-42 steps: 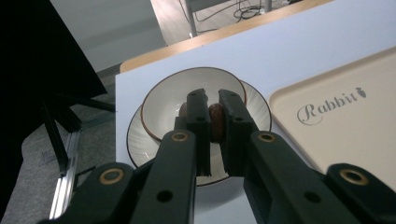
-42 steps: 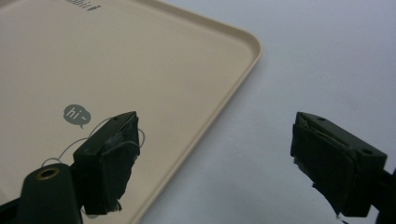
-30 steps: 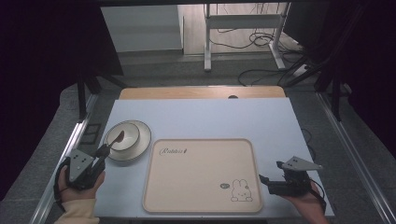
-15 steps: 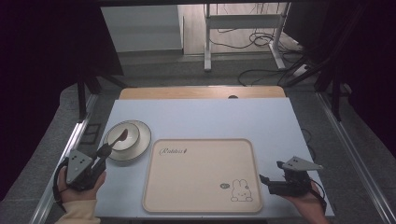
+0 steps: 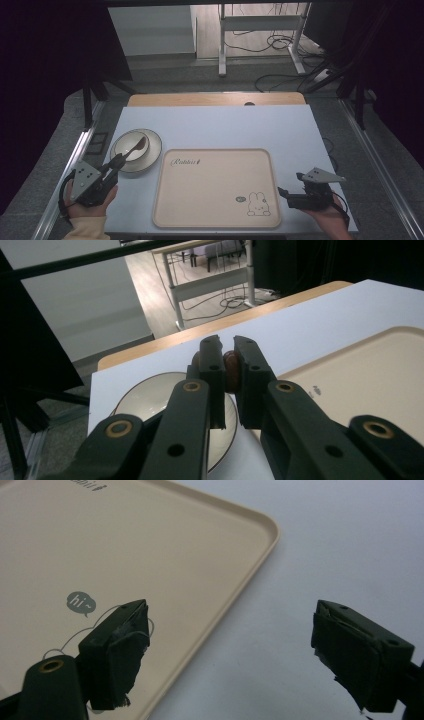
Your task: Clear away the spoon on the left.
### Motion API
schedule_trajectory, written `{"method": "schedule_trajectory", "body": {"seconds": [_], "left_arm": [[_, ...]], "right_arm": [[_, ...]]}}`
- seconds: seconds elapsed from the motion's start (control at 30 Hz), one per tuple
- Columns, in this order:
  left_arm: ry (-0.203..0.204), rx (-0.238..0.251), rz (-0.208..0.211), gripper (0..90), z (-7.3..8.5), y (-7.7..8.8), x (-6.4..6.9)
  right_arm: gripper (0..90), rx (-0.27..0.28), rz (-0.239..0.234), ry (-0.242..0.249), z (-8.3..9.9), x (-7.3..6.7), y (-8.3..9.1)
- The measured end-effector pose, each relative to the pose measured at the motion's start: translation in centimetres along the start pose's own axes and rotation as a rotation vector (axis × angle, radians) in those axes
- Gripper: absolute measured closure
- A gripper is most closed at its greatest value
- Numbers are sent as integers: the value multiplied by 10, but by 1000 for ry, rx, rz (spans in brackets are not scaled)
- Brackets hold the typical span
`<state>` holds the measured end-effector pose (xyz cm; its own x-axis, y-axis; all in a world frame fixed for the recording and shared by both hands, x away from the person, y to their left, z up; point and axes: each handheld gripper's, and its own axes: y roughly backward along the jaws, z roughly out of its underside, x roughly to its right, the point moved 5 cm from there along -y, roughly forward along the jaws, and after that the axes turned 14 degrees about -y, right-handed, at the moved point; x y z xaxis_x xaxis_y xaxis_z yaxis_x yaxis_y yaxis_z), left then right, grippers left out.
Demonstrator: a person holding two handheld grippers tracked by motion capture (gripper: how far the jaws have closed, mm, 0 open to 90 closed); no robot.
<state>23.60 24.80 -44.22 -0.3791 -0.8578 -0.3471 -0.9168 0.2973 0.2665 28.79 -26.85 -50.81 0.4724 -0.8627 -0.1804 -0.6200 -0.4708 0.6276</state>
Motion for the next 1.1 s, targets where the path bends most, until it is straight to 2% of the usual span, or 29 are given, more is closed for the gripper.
{"method": "schedule_trajectory", "body": {"seconds": [0.23,0.4,0.87,1.1], "left_arm": [[-4,13,17,849,-5,0,6],[11,21,45,849,-6,-1,10],[-11,35,91,849,-13,-5,26],[-4,48,128,849,-15,-8,35]], "right_arm": [[160,1,0,-1,0,0,0],[160,2,0,-3,0,0,0],[160,-1,-1,-1,0,0,-1],[160,-4,-1,0,0,0,-1]]}}
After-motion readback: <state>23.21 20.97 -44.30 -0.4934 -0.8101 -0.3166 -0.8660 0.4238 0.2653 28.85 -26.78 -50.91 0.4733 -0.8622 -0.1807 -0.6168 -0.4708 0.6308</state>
